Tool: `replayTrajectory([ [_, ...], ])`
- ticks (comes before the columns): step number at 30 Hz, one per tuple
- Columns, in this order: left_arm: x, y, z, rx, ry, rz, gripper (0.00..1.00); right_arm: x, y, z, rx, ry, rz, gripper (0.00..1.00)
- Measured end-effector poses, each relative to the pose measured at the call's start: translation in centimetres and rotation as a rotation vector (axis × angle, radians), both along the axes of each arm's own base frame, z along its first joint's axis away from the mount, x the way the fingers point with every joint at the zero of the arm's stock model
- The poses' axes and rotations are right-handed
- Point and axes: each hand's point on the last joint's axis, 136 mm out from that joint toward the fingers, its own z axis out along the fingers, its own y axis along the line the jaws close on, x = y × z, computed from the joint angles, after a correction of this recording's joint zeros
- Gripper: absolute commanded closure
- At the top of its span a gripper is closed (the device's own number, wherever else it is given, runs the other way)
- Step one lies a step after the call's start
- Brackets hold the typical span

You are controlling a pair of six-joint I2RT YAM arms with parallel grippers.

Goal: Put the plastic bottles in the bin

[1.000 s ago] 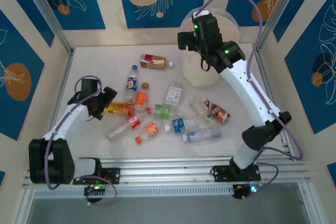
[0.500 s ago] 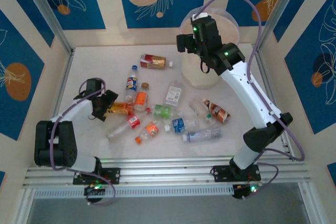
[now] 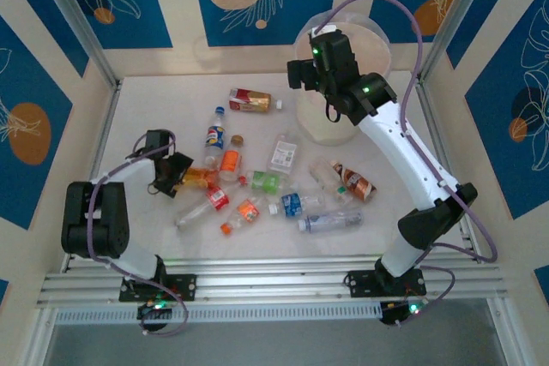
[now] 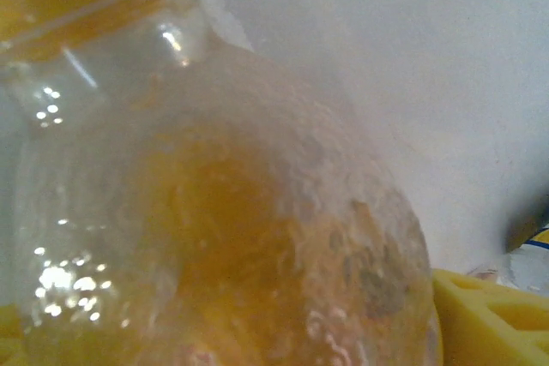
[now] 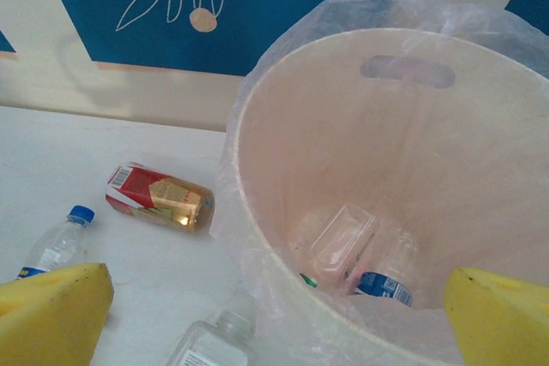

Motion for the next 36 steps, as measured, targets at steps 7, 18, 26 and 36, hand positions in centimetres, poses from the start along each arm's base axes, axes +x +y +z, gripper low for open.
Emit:
replayTrajectory([
  [7, 1.4, 0.2, 0.0, 0.008, 0.007, 0.008, 0.4, -0.5, -0.4, 1.0, 0.013, -0.024, -0.004, 0.01],
  [18, 4.1, 1.8, 4.5, 0.127, -0.108, -0.022, 0.41, -0.7, -0.4, 1.1, 0.018, -0.037, -0.003, 0.01],
  [26, 5.8, 2.5, 12.3, 0.244, -0.316, -0.121, 0.44, -1.4, -0.1, 1.1, 0.034, -0.031, 0.025, 0.01],
  [36, 5.6, -1.8, 21.7, 0.397, -0.608, -0.385, 0.46, -3.8, 1.6, 3.4, 0.16, -0.044, 0.172, 0.01],
])
